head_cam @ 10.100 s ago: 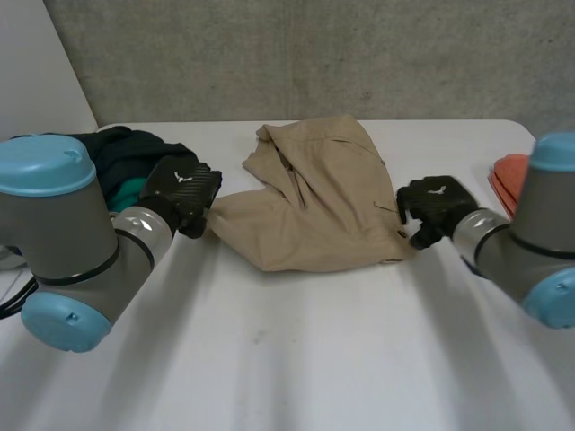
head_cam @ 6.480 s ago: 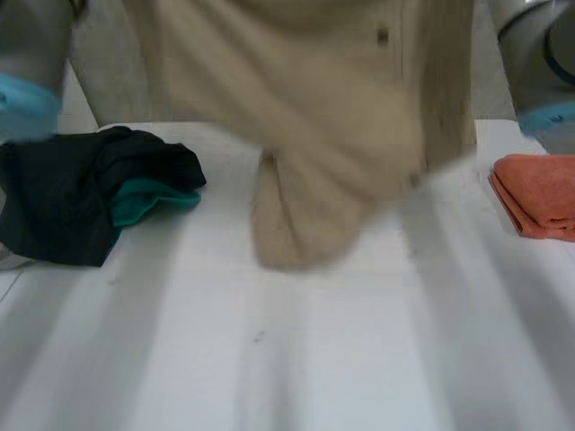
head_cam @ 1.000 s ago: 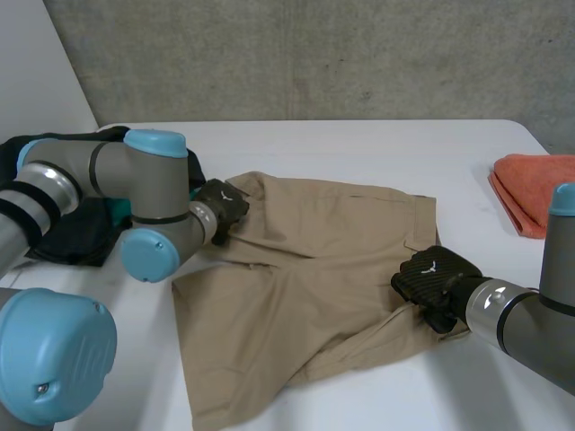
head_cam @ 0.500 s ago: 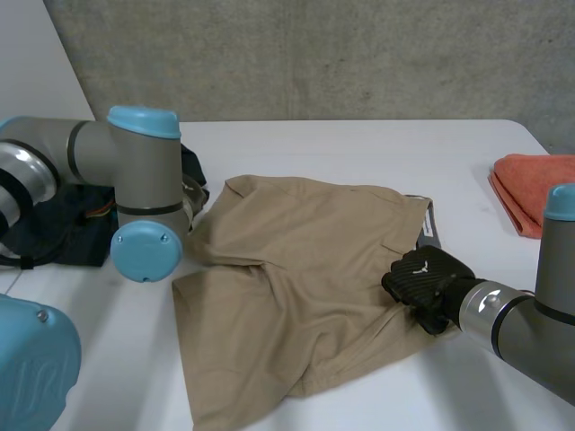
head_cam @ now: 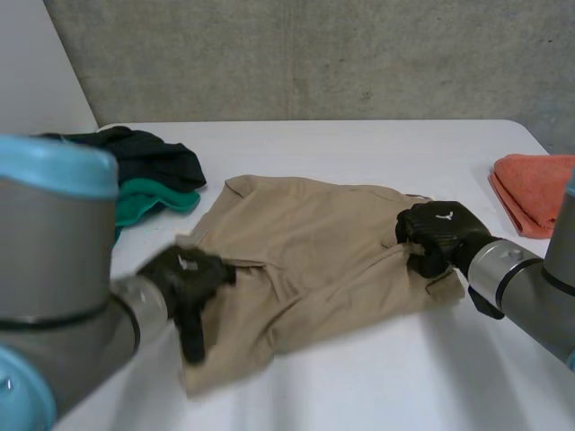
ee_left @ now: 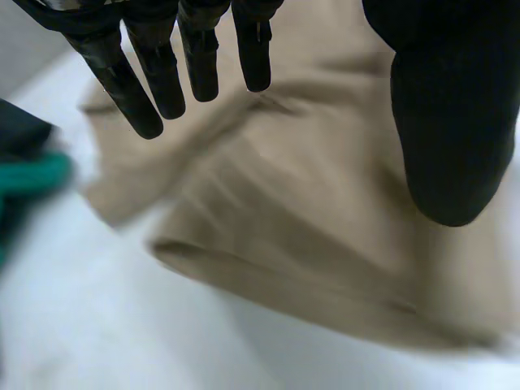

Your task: Fold the laundry.

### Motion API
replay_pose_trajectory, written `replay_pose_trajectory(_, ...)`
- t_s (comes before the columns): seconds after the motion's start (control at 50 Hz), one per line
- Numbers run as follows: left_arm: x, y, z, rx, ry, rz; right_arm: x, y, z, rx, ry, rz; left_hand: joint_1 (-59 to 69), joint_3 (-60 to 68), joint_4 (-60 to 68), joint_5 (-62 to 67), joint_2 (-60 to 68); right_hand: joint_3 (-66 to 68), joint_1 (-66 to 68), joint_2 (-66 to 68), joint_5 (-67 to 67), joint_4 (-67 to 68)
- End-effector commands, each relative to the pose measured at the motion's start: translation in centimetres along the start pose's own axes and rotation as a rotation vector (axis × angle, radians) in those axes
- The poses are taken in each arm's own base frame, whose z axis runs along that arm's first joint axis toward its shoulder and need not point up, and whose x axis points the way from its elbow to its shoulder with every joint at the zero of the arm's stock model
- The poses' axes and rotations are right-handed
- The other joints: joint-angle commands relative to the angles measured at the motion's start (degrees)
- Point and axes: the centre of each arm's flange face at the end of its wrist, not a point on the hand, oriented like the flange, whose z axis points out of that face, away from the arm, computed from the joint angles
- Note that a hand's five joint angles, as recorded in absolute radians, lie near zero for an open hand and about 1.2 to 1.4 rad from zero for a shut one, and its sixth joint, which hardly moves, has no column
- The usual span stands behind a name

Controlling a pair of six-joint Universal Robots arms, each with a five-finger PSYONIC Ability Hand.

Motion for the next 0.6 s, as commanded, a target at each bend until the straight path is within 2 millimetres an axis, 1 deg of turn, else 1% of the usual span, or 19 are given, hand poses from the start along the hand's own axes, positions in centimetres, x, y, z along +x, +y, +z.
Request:
replay_pose_trajectory(0.02,2.1,3.0,0.9,-0.121,0.059,0.004,0.9,0.1,0.0,0.001,0.051,-0.013,3.9,3.9,3.4,3.6,3.8,11.9,15.3,12.7,11.8,11.3)
replay_pose_trajectory(0.06,2.4,3.2,1.5,-0.129,0.058,0.011,0.8,0.1,-0.1,0.000,0.047,-0.015,4.8,4.7,4.2,4.5,4.7,11.9,15.3,12.7,11.8,11.3)
replay_pose_trajectory(0.1,2.5,3.2,2.0,-0.120,0.048,0.017,0.6,0.2,-0.2,-0.004,0.043,-0.015,8.6,8.6,8.1,8.3,8.5,11.9,15.3,12.7,11.8,11.3)
replay_pose_trajectory(0.14,2.5,3.2,2.9,-0.109,0.018,0.023,0.5,0.1,-0.5,-0.004,0.046,-0.020,25.4,25.3,24.9,25.1,25.3,11.9,15.3,12.7,11.8,11.3)
replay_pose_trajectory(0.16,2.6,3.1,3.0,-0.102,0.007,0.026,0.5,0.0,-0.6,-0.001,0.044,-0.023,39.4,39.4,38.9,39.1,39.3,11.9,15.3,12.7,11.8,11.3)
replay_pose_trajectory(0.18,2.5,3.1,3.2,-0.097,-0.008,0.026,0.4,-0.1,-0.8,0.002,0.044,-0.025,58.6,58.5,58.1,58.3,58.5,11.9,15.3,12.7,11.8,11.3)
replay_pose_trajectory(0.2,2.3,2.9,3.3,-0.083,-0.036,0.028,0.4,-0.4,-1.1,0.004,0.041,-0.042,63.1,63.0,62.6,62.8,63.0,11.9,15.3,12.7,11.8,11.3)
replay_pose_trajectory(0.26,2.2,2.4,3.0,-0.044,-0.060,0.036,-0.1,-0.3,-2.1,-0.022,0.022,-0.111,63.1,63.1,62.6,62.8,63.0,11.9,15.3,12.7,11.8,11.3)
replay_pose_trajectory(0.3,2.5,2.4,2.0,-0.021,-0.040,0.066,-0.8,0.7,-3.7,-0.110,-0.030,-0.259,63.1,63.1,62.6,62.8,63.0,11.9,15.3,12.7,11.8,11.3)
replay_pose_trajectory(0.32,2.7,2.4,1.6,-0.018,-0.027,0.084,-1.0,1.3,-4.5,-0.157,-0.051,-0.322,63.1,63.1,62.6,62.8,63.0,11.9,15.3,12.7,11.8,11.3)
replay_pose_trajectory(0.34,3.3,2.8,0.9,-0.023,0.016,0.145,-1.3,3.1,-6.3,-0.279,-0.116,-0.453,63.1,63.1,62.6,62.8,63.0,11.9,15.3,12.7,11.8,11.3)
replay_pose_trajectory(0.4,4.2,3.9,-0.4,-0.071,0.094,0.261,-1.9,5.4,-8.9,-0.444,-0.251,-0.638,63.1,63.1,62.6,62.8,63.0,11.9,15.3,12.7,11.8,11.3)
replay_pose_trajectory(0.42,4.6,4.9,-0.9,-0.129,0.143,0.330,-2.2,6.3,-10.0,-0.503,-0.336,-0.742,63.1,63.1,62.6,62.8,63.0,11.9,15.3,12.7,11.8,11.3)
replay_pose_trajectory(0.44,4.7,5.3,-1.1,-0.154,0.164,0.363,-2.3,6.7,-10.2,-0.515,-0.359,-0.781,63.1,63.1,62.6,62.8,63.0,11.9,15.3,12.7,11.8,11.3)
replay_pose_trajectory(0.48,4.7,6.0,-1.3,-0.204,0.193,0.402,-2.3,7.0,-10.2,-0.523,-0.362,-0.798,63.1,63.1,62.6,62.8,63.0,11.9,15.3,12.7,11.8,11.3)
replay_pose_trajectory(0.52,4.1,6.0,-0.9,-0.233,0.185,0.414,-2.1,6.6,-9.0,-0.485,-0.310,-0.777,63.1,63.1,62.6,62.8,63.0,11.9,15.3,12.7,11.8,11.3)
replay_pose_trajectory(0.56,3.4,5.1,-0.1,-0.203,0.145,0.400,-1.7,5.9,-7.9,-0.448,-0.259,-0.742,63.1,63.1,62.6,62.8,63.0,11.9,15.3,12.7,11.8,11.3)
replay_pose_trajectory(0.58,2.6,3.7,0.8,-0.156,0.087,0.383,-1.4,5.1,-6.9,-0.402,-0.211,-0.706,63.1,63.1,62.6,62.8,63.0,11.9,15.3,12.7,11.8,11.3)
replay_pose_trajectory(0.6,2.3,3.0,1.1,-0.131,0.062,0.375,-1.2,4.7,-6.3,-0.381,-0.191,-0.689,63.1,63.1,62.6,62.8,63.0,11.9,15.3,12.7,11.8,11.3)
